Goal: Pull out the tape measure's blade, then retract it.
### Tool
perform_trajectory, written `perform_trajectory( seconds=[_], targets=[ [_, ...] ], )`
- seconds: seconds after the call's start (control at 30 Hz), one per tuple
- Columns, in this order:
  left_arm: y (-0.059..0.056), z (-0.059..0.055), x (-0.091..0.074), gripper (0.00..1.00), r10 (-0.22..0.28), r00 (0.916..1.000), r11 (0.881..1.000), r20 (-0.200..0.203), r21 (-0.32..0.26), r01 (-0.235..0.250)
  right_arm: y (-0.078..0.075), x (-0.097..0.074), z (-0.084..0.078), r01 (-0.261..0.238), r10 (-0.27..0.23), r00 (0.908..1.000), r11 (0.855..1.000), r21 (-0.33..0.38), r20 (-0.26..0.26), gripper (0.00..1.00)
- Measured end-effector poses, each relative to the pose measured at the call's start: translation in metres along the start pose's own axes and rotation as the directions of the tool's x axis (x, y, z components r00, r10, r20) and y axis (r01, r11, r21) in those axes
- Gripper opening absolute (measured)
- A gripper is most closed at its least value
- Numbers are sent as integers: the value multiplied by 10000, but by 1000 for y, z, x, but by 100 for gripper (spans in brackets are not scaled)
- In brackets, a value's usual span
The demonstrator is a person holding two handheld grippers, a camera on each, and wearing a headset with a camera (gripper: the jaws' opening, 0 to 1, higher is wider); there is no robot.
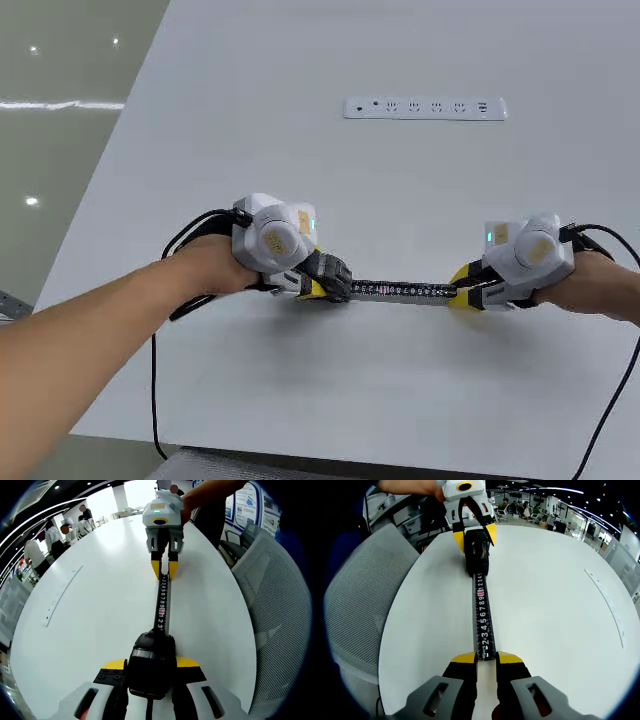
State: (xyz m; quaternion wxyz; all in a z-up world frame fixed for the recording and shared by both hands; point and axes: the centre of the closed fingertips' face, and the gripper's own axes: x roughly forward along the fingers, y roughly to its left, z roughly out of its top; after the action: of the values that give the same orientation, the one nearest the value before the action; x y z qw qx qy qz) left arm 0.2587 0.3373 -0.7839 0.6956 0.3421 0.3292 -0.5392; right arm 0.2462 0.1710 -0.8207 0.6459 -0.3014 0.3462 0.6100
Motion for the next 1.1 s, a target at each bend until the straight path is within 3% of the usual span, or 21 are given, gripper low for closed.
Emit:
perform_trajectory(
  seconds=[1.1],
  targets=[
    [0,0,0,30,-8,10000,10000,-21,-33,8,-12,-33,-44,211,-193,9991,9985,496,-366,9]
  ],
)
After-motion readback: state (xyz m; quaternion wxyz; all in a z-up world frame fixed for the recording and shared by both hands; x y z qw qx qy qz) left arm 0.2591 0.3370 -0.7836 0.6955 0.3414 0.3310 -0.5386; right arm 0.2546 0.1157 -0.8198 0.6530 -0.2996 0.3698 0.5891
